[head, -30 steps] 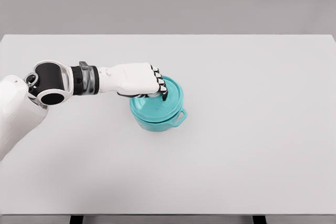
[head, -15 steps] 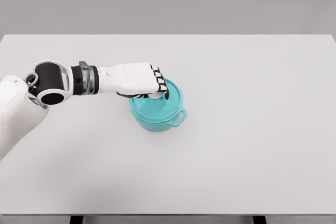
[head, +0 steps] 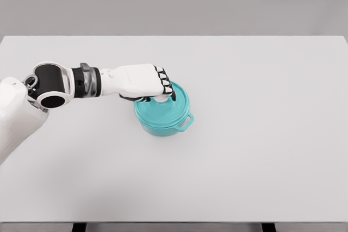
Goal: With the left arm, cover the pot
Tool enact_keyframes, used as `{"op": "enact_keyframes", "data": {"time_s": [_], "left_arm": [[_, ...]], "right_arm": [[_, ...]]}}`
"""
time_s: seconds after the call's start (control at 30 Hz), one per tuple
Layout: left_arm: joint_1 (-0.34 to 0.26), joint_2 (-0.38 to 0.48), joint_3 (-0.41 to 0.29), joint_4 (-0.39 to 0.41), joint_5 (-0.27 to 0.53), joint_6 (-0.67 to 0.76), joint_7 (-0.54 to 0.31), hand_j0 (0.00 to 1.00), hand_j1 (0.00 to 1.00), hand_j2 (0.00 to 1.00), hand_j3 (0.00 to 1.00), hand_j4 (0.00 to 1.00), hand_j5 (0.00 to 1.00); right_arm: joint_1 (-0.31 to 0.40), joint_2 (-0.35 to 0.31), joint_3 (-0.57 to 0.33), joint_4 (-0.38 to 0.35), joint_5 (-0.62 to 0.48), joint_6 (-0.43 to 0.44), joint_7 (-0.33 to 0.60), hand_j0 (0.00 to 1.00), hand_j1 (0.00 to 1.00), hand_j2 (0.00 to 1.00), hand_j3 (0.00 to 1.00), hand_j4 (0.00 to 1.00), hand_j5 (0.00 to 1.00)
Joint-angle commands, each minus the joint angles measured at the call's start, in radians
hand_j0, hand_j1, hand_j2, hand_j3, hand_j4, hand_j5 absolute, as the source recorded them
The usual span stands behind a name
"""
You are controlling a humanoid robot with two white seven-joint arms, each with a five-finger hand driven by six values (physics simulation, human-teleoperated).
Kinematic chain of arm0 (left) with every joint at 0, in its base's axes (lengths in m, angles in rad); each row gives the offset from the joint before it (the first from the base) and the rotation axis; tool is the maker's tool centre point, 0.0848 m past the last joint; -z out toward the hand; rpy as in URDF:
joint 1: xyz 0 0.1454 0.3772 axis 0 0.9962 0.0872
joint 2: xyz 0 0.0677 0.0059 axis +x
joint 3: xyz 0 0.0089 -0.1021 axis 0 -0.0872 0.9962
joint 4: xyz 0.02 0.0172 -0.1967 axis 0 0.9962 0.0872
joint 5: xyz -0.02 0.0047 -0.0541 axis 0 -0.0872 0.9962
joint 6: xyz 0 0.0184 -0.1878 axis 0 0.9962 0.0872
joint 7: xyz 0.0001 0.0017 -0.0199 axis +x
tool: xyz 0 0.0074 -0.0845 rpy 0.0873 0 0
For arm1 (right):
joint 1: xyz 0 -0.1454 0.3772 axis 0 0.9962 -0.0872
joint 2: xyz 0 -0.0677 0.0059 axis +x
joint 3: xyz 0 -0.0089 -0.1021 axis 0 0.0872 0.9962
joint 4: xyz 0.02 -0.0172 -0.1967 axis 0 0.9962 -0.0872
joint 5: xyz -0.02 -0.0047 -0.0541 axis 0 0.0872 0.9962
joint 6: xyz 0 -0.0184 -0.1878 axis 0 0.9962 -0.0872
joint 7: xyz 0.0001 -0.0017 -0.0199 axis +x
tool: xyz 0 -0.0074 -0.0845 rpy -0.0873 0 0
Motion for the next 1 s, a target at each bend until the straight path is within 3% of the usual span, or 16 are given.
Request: {"op": "enact_keyframes", "data": {"time_s": [0.0,0.33,0.47,0.53,0.67,0.73,0.77,0.87,0.97], "left_arm": [[0.000,0.001,0.003,-0.002,0.005,0.003,0.000,0.77,0.77,0.77,0.77,0.77,0.77],[-0.008,0.009,0.013,-0.034,0.017,0.003,0.000,0.88,0.88,0.88,0.88,0.88,0.88],[-0.008,0.081,0.038,-0.072,0.069,0.003,0.000,0.99,0.99,0.99,0.99,0.99,0.99],[-0.008,0.122,0.049,-0.104,0.094,0.003,0.000,1.00,1.00,1.00,1.00,1.00,1.00],[0.014,0.302,0.130,-0.202,0.242,0.003,0.000,1.00,1.00,1.00,1.00,1.00,1.00],[0.084,0.409,0.229,-0.206,0.356,0.003,0.000,1.00,1.00,1.00,1.00,1.00,1.00],[0.145,0.438,0.314,-0.198,0.380,0.003,0.000,1.00,1.00,1.00,1.00,1.00,1.00],[0.296,0.434,0.519,-0.173,0.391,0.003,0.000,1.00,1.00,1.00,1.00,1.00,1.00],[0.321,0.432,0.547,-0.117,0.396,0.003,0.000,1.00,1.00,1.00,1.00,1.00,1.00]], "right_arm": [[0.000,0.000,0.000,-0.001,0.000,0.000,0.000,1.00,1.00,1.00,1.00,1.00,1.00],[0.000,0.000,0.000,0.001,0.000,0.000,0.000,1.00,1.00,1.00,1.00,1.00,1.00],[0.000,0.000,0.000,-0.001,0.000,0.000,0.000,1.00,1.00,1.00,1.00,1.00,1.00],[0.000,0.000,0.000,-0.001,0.000,0.000,0.000,1.00,1.00,1.00,1.00,1.00,1.00],[0.000,0.000,0.000,-0.001,0.000,0.000,0.000,1.00,1.00,1.00,1.00,1.00,1.00],[0.000,0.000,0.000,0.001,0.000,0.000,0.000,1.00,1.00,1.00,1.00,1.00,1.00],[-0.002,0.000,0.000,-0.001,0.000,0.000,0.000,1.00,1.00,1.00,1.00,1.00,1.00],[0.000,0.000,0.000,-0.001,0.000,0.000,0.000,1.00,1.00,1.00,1.00,1.00,1.00],[0.000,0.000,0.000,-0.001,0.000,0.000,0.000,1.00,1.00,1.00,1.00,1.00,1.00]]}}
